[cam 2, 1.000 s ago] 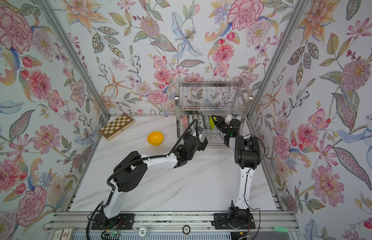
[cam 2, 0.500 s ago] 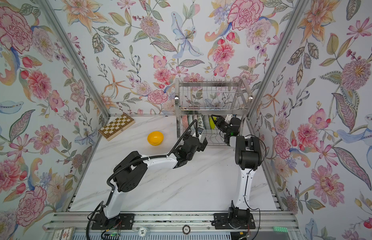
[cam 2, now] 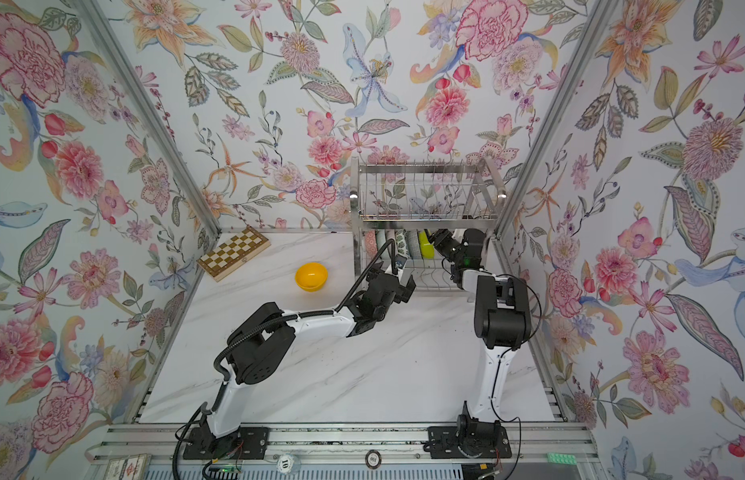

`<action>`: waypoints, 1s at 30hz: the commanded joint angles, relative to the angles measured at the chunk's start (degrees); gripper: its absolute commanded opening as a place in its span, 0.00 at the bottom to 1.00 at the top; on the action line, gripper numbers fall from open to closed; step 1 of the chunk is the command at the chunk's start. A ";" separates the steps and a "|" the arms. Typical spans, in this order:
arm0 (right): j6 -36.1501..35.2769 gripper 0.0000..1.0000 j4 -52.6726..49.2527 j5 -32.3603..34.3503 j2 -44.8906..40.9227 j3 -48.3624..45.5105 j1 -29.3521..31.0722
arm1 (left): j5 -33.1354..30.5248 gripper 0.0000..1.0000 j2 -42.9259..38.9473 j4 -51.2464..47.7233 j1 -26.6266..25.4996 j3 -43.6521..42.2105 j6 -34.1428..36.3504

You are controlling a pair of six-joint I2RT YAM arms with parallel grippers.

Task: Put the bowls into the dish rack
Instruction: 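Open right gripper and lift it off the lime-green bowl, then move left gripper to the yellow bowl while right gripper draws back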

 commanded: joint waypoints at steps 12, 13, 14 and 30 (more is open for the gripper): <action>-7.07 0.87 -1.12 5.80 -10.88 -11.14 1.71 | -1.68 0.99 -6.55 0.46 -0.28 -5.33 -3.41; -7.86 0.89 -1.59 6.56 -11.92 -12.16 1.95 | -1.69 0.99 -6.98 0.27 -0.28 -5.70 -3.71; -8.86 0.91 -2.26 7.47 -13.14 -13.25 2.23 | -1.74 0.99 -7.53 0.19 -0.24 -6.27 -4.12; -20.76 0.99 -9.57 21.79 -33.30 -30.35 11.27 | 2.05 0.99 -20.04 -2.41 -0.23 -19.02 -8.86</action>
